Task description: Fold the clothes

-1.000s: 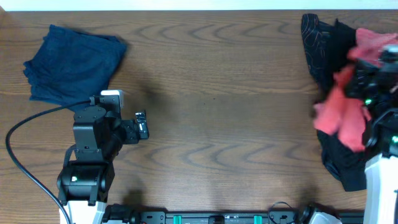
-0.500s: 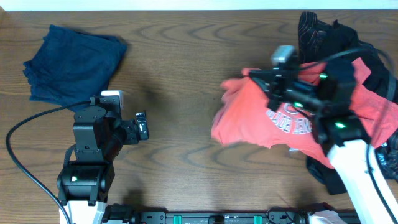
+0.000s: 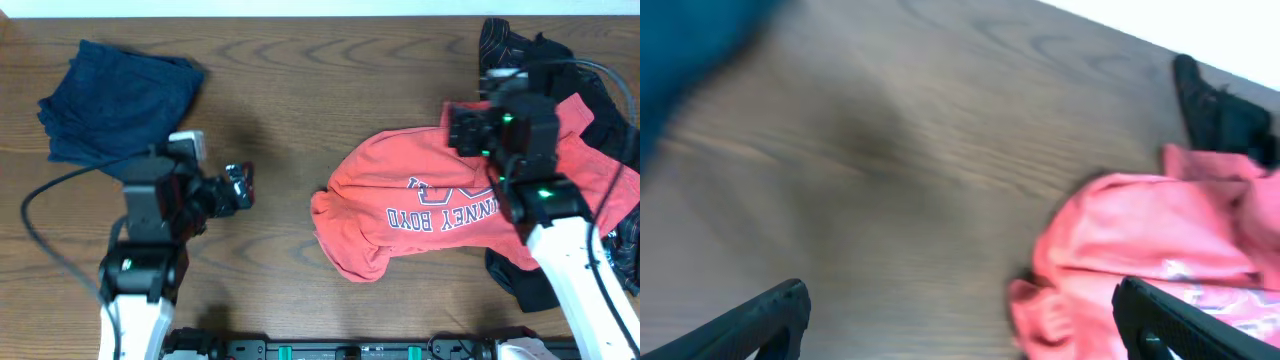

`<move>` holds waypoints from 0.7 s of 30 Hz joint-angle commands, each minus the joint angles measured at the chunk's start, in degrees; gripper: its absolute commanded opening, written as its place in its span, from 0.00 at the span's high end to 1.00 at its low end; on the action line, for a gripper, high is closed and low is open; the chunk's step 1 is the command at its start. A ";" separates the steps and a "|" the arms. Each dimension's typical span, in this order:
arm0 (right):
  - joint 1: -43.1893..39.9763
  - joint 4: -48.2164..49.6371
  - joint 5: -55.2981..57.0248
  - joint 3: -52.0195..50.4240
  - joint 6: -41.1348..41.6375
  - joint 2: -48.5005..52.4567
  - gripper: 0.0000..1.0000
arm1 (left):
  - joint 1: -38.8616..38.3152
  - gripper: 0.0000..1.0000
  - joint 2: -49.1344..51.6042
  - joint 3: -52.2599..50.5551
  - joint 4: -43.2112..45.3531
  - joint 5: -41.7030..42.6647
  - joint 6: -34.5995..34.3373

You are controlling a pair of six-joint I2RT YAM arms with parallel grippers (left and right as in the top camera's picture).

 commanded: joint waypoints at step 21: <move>-9.92 -13.44 7.82 0.87 5.16 -1.53 0.25 | -19.23 0.94 41.07 1.66 19.45 16.46 -34.47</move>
